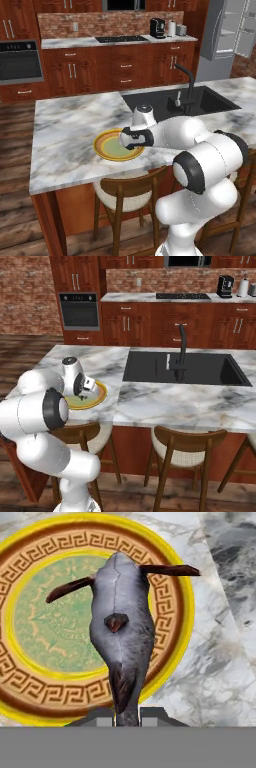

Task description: Take the cheese, fish, and lemon from the fridge and place them on the plate on the dining counter to create an appetizer plate.

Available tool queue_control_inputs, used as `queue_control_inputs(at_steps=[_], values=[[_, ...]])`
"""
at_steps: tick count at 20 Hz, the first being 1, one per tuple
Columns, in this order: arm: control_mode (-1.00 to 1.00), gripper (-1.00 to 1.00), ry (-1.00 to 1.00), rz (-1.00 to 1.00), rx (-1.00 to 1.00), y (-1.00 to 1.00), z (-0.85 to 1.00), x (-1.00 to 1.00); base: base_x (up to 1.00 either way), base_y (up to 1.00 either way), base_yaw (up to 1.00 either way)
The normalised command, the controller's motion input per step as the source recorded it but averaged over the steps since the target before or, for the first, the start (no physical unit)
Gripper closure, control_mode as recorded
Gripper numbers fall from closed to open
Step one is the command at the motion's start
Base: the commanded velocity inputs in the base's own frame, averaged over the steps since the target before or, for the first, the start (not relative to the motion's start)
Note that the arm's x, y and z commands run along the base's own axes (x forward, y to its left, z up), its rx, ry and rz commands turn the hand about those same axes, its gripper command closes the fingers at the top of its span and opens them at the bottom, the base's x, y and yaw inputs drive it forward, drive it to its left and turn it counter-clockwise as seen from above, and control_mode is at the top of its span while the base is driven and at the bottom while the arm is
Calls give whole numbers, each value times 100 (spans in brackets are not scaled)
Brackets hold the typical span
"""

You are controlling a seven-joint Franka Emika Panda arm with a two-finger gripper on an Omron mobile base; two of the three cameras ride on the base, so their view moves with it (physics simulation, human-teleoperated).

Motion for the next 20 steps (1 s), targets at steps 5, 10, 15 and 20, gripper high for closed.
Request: queue_control_inputs(at_steps=[5, 10, 15, 20], values=[[-100, 100, 0, -4, 0, 4, -35, 39, 0, 0, 0], [-100, -100, 0, -4, 0, 2, -28, 39, 0, 0, 0], [-100, -100, 0, -3, 0, 0, -7, 25, 0, 0, 0], [-100, -100, 0, -3, 0, 0, 10, -4, 0, 0, 0]])
